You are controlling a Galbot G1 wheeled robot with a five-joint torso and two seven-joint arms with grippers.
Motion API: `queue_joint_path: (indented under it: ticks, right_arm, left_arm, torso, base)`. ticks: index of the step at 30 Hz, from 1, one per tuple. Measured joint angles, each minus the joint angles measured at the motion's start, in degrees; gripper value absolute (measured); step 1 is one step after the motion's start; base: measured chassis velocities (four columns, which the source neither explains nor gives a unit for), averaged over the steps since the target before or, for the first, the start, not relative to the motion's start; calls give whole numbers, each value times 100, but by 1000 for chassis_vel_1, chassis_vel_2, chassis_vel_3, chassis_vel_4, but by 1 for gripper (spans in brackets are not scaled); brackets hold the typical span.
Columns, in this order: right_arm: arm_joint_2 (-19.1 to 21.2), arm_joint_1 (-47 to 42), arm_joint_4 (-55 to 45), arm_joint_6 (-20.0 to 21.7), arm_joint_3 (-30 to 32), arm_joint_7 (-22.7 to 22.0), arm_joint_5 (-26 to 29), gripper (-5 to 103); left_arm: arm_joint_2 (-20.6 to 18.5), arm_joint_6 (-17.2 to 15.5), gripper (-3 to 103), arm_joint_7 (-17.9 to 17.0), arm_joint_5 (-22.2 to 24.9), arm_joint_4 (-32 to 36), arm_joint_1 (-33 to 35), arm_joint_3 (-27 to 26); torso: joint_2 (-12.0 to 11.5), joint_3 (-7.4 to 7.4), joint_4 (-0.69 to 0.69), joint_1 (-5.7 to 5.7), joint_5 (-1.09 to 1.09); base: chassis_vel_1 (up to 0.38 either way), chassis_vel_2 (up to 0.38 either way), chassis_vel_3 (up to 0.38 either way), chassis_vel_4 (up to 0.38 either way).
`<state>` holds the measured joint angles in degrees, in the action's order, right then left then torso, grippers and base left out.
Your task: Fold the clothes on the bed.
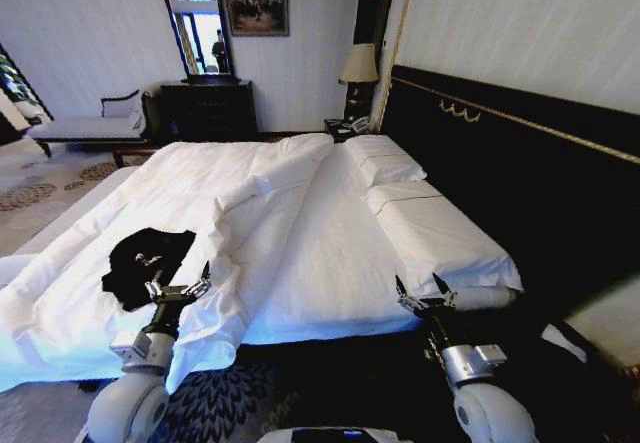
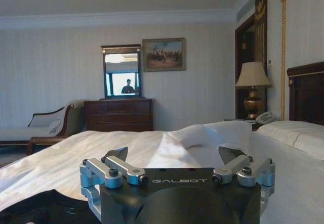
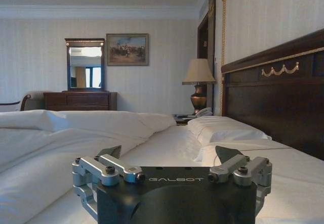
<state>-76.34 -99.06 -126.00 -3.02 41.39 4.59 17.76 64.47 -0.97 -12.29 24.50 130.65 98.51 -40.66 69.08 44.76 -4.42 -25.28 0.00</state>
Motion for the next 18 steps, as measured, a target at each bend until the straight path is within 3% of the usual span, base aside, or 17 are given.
queue_joint_path:
  ticks: [18]
  right_arm:
    - [-22, 11, 5, 0, -6, -13, -56, 100]
  left_arm:
    - [23, 16, 100, 23, 20, 22, 130, -35]
  torso:
    - [1, 0, 0, 1, 0]
  base:
    - [130, 123, -125, -124]
